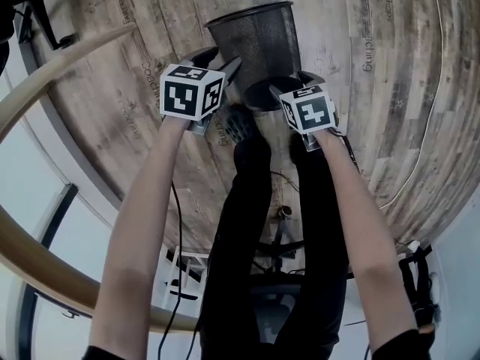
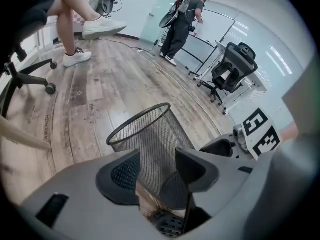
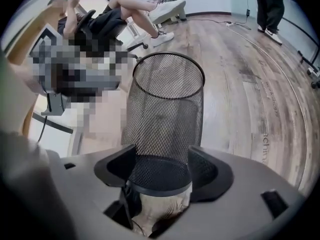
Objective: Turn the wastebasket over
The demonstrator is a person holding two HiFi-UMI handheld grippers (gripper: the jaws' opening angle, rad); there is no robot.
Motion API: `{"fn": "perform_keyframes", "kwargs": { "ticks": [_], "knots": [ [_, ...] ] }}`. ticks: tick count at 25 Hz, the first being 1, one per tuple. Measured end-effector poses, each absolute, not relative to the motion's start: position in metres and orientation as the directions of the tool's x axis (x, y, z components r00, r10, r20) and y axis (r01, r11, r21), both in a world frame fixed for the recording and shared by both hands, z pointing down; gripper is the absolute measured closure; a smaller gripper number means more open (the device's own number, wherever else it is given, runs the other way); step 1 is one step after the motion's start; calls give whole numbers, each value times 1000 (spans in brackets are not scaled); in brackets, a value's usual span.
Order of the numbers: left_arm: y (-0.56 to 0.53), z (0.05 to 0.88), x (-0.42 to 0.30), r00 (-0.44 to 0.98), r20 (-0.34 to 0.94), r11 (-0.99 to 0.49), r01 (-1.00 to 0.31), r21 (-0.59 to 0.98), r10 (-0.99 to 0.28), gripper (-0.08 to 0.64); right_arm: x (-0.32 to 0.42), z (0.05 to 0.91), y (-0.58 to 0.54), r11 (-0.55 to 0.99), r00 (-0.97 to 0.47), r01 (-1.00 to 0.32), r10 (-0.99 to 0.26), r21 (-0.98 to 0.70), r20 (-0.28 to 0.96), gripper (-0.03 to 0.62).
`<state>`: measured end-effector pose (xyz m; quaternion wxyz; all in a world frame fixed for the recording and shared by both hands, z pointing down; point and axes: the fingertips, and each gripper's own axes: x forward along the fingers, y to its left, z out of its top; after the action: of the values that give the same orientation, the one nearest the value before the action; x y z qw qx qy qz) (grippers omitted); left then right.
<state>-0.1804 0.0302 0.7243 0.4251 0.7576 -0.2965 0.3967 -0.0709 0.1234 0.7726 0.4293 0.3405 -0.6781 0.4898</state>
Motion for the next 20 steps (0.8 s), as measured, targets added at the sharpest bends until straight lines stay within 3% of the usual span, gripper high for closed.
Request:
{"fn": "perform_keyframes", "kwargs": {
  "ticks": [13, 20],
  "knots": [
    [-28, 717, -191, 507, 849, -541, -759, 361, -146, 327, -93, 776, 125, 305, -422, -865, -14, -398, 907, 267],
    [-48, 722, -173, 534, 842, -670, -653, 353, -77, 327, -95, 776, 122, 313, -425, -860, -4, -403, 905, 265]
  ]
}}
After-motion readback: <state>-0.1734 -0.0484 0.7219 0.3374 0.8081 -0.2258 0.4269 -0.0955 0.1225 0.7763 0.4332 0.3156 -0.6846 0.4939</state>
